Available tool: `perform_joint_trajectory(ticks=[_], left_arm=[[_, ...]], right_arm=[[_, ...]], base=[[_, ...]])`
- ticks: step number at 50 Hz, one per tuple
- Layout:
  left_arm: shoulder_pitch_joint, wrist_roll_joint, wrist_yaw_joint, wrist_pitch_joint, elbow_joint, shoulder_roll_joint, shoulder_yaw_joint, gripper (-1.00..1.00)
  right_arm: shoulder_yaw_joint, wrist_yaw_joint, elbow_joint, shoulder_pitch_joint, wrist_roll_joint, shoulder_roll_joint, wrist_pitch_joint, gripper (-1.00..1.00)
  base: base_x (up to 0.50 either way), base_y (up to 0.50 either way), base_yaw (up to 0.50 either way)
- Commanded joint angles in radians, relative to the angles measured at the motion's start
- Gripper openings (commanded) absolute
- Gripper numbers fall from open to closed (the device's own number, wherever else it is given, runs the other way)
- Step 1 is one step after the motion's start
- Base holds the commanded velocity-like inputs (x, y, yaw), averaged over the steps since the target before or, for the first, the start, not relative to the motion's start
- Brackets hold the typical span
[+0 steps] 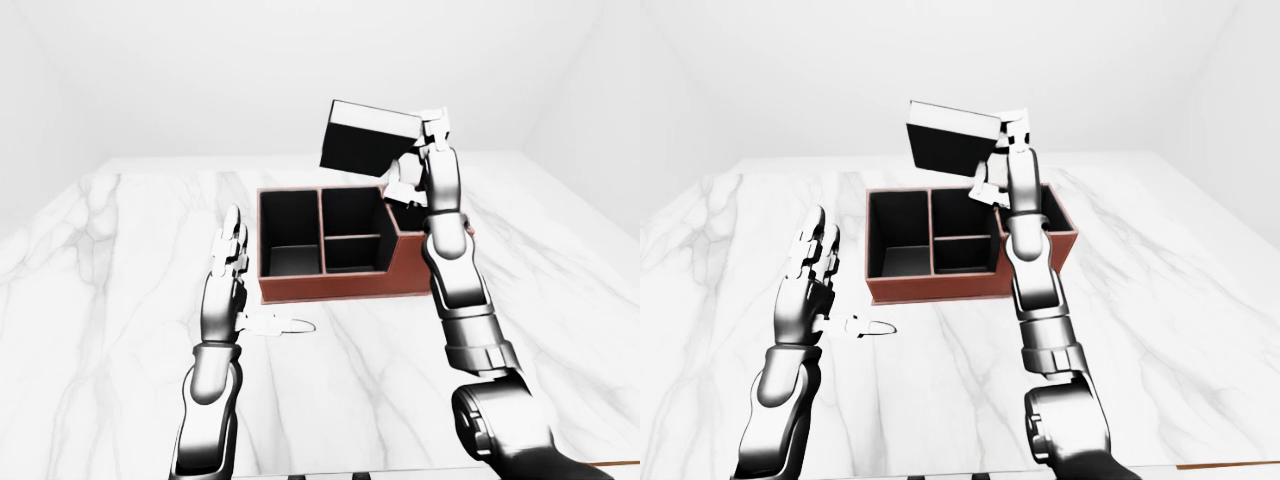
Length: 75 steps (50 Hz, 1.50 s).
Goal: Pick up the book and place it in the right compartment of the caddy.
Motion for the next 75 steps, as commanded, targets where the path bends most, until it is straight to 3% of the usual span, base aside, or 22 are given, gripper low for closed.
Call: perform_joint_trajectory(ticks=[1,25,49,75], left_arm=[[-0.001,-0.003,-0.003,0.000,0.008,0.003,0.000,1.00],[0.000,0.005,-0.002,0.000,0.019,0.004,-0.002,1.00],[-0.002,0.014,-0.002,0.000,0.023,0.004,-0.003,1.00],[-0.001,0.014,-0.003,0.000,0.021,0.004,-0.004,1.00]], right_arm=[[-0.088,0.003,0.040,-0.063,0.146,-0.121,0.000,-1.00],[-0.201,0.052,0.118,0.008,0.231,-0.310,0.000,-1.00],[-0.207,0.041,0.230,0.028,0.224,-0.330,0.000,-1.00],[-0.184,0.016,0.210,0.022,0.187,-0.293,0.000,-1.00]], base=[[0.00,0.00,0.00],[0.00,0.00,0.00],[0.00,0.00,0.00],[0.00,0.00,0.00]])
